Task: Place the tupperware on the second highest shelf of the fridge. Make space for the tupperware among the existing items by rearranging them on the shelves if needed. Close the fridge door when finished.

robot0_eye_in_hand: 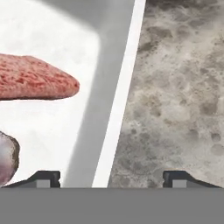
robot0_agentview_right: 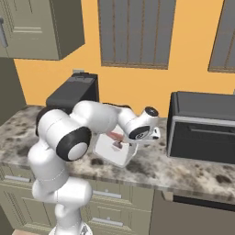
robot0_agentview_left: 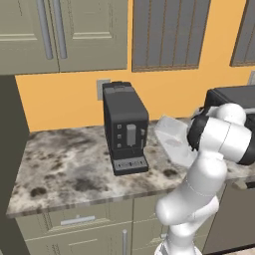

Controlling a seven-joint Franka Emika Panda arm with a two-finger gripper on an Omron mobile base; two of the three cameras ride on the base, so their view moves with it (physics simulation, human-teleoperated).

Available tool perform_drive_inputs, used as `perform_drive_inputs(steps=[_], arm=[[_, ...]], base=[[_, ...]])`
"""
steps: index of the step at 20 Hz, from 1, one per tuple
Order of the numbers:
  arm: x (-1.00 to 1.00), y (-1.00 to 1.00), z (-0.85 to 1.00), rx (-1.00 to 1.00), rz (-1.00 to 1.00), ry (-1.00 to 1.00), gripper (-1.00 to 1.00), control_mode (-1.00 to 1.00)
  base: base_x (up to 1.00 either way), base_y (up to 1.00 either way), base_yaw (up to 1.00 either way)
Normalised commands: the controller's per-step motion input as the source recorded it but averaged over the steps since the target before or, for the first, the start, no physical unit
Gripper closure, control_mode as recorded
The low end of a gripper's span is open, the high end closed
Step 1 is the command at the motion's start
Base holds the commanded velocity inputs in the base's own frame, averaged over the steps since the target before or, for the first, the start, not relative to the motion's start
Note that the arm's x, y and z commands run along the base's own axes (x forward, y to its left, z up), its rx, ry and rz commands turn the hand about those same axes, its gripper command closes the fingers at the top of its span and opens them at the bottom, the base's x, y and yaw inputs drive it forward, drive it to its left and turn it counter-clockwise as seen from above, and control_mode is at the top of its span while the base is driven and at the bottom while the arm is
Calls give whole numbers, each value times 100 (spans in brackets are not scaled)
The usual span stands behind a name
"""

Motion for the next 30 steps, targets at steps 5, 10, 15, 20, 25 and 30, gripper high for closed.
perform_drive_inputs(steps=[5, 10, 15, 20, 25, 30], arm=[[-29, 97, -40, -4, 1, 7, 100, -100], [-46, 85, -4, -3, 1, 2, 100, -100], [-58, 14, 42, 0, -11, -21, 100, -100], [-79, 0, 100, 0, -31, -25, 100, -100], [-79, 19, 100, 4, -30, -20, 100, -100], [-77, 34, 100, 7, -37, -16, 100, -100]], base=[[0, 0, 0], [0, 0, 0], [0, 0, 0], [0, 0, 0], [0, 0, 0], [0, 0, 0]])
